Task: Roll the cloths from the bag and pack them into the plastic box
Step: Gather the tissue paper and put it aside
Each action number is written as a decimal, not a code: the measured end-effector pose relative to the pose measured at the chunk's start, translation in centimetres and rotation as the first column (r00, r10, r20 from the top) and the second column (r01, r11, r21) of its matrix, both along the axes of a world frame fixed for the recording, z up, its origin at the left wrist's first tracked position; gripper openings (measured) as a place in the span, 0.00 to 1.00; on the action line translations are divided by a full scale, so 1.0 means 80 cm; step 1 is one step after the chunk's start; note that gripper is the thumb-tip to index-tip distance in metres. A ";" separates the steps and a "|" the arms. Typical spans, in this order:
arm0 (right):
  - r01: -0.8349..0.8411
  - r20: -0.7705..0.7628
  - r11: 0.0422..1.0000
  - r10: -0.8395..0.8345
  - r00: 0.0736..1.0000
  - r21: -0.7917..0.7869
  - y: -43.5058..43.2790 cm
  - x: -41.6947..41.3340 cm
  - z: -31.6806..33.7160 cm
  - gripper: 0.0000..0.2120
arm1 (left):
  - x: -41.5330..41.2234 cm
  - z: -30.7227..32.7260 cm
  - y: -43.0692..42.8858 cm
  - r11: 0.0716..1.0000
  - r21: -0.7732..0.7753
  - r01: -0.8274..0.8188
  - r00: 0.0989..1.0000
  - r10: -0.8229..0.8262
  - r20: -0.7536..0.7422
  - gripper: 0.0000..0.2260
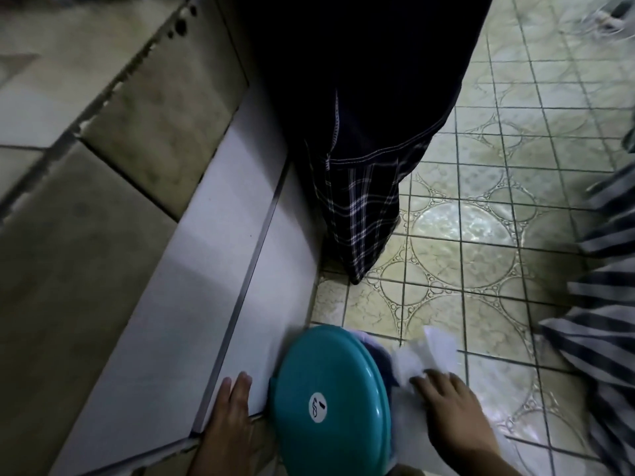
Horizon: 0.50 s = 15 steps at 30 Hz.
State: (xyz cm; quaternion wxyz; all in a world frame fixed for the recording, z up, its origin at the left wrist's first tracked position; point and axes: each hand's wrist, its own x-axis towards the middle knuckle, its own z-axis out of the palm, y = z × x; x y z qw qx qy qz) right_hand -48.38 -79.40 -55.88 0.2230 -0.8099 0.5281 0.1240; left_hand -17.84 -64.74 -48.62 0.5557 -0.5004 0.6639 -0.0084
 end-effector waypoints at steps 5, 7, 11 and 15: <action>-0.306 0.087 0.948 0.299 0.950 0.082 0.015 0.069 -0.035 0.32 | 0.002 0.000 -0.002 0.998 0.010 -0.061 0.998 0.061 -0.031 0.26; -0.301 0.048 0.946 0.298 0.953 0.117 0.017 0.080 -0.042 0.33 | -0.001 0.002 -0.004 1.000 0.016 -0.023 1.000 0.023 -0.003 0.29; -0.302 0.046 0.944 0.298 0.953 0.135 0.024 0.071 -0.046 0.35 | -0.009 0.006 -0.007 0.998 0.065 0.009 0.998 -0.013 0.056 0.31; -0.314 0.065 0.939 0.308 0.949 0.141 0.026 0.059 -0.045 0.44 | -0.011 0.008 -0.011 0.997 0.070 0.011 0.997 -0.017 0.074 0.31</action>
